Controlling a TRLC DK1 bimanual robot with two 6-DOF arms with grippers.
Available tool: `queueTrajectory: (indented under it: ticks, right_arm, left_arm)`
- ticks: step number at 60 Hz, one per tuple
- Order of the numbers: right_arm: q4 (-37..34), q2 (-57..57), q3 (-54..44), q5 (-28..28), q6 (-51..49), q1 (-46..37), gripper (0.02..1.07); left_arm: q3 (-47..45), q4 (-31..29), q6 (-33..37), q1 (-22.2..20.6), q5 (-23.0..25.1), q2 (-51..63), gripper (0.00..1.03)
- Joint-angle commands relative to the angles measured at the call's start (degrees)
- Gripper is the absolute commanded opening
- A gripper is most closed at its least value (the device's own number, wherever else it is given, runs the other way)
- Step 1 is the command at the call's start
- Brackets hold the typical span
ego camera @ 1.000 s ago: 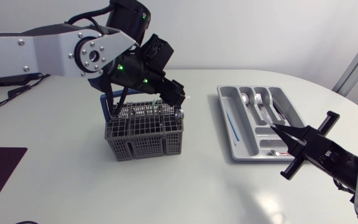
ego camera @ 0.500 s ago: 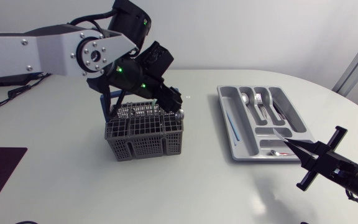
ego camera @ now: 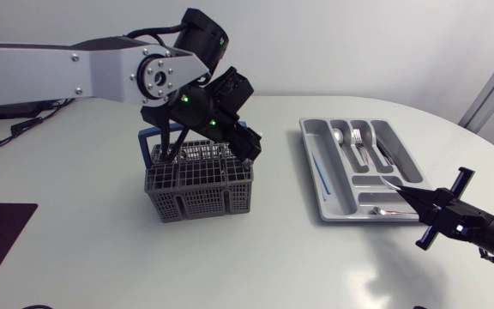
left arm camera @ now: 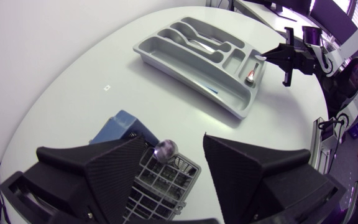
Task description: Unload the cutlery basket into the drawer organizer.
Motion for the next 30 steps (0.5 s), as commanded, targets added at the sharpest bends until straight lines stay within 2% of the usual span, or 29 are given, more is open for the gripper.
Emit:
queueTrajectory:
  ticks: [1, 30]
  right_arm:
    - [0.3, 3.7, 1.9, -0.9, -4.7, -0.9, 0.08]
    - [-1.4, 8.5, 3.8, -3.7, -11.0, -1.8, 0.11]
  left_arm:
    - [2.6, -1.1, 0.4, -0.3, 0.5, 2.9, 0.66]
    - [9.5, -3.9, -0.5, -0.1, 1.2, 10.0, 0.66]
